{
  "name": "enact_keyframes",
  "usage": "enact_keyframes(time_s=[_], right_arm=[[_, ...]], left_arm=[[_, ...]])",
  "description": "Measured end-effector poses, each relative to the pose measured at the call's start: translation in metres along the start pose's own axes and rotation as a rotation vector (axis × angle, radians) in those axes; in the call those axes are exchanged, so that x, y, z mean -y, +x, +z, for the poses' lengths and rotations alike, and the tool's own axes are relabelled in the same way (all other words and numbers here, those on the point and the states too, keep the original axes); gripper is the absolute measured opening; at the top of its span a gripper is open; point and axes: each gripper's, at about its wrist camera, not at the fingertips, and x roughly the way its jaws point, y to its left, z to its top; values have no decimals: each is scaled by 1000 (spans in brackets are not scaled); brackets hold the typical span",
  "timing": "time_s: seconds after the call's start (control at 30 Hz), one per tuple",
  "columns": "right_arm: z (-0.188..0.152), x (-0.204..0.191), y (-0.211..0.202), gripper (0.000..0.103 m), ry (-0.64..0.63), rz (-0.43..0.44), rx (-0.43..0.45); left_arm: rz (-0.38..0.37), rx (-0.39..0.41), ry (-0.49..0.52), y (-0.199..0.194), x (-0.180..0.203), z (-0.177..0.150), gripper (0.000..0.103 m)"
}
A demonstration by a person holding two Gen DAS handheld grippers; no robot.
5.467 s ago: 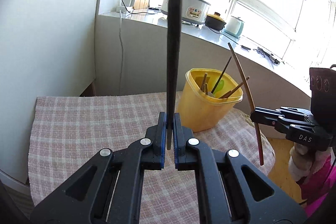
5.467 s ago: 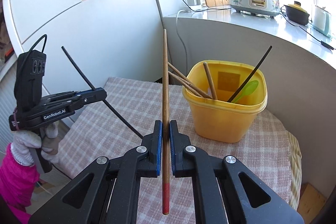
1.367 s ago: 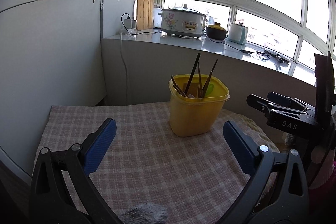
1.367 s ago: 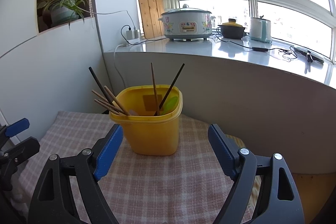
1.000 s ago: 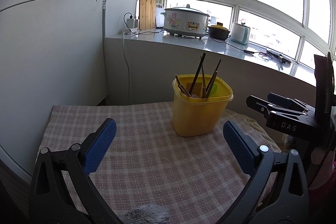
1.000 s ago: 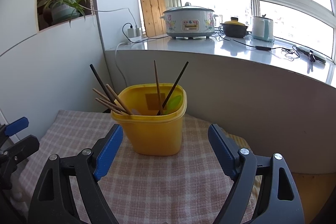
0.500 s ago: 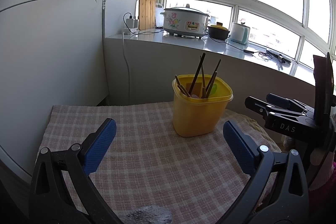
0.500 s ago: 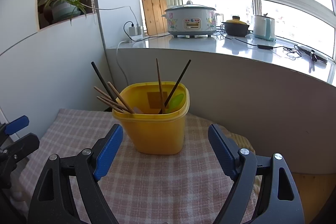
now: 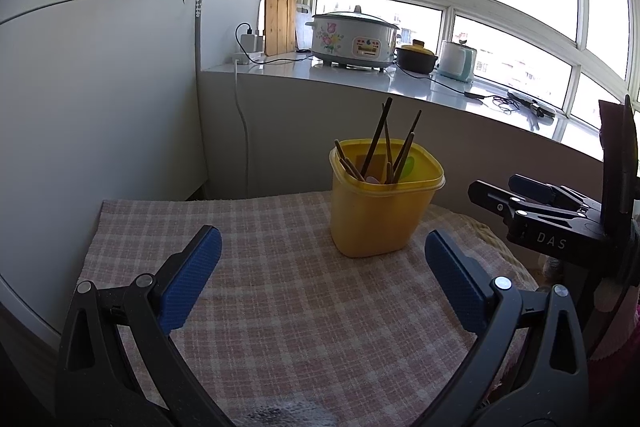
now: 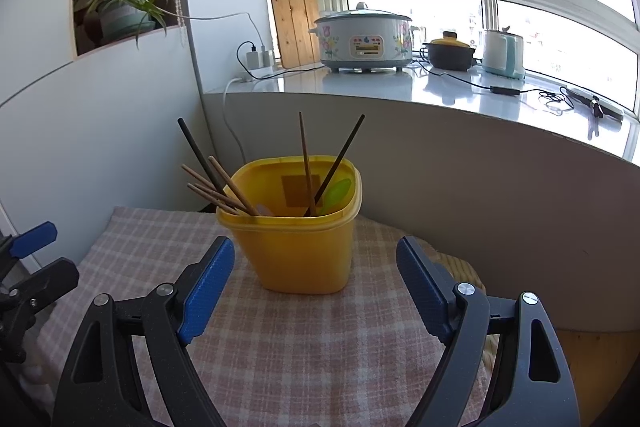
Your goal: Organize utensils
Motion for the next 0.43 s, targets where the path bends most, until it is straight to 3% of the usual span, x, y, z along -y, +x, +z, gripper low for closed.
enact_keyframes(time_s=[0.43], right_arm=[[0,-2,-2,83,-8,5,1]], left_arm=[[-1,12,33,-5,-1,1,103]])
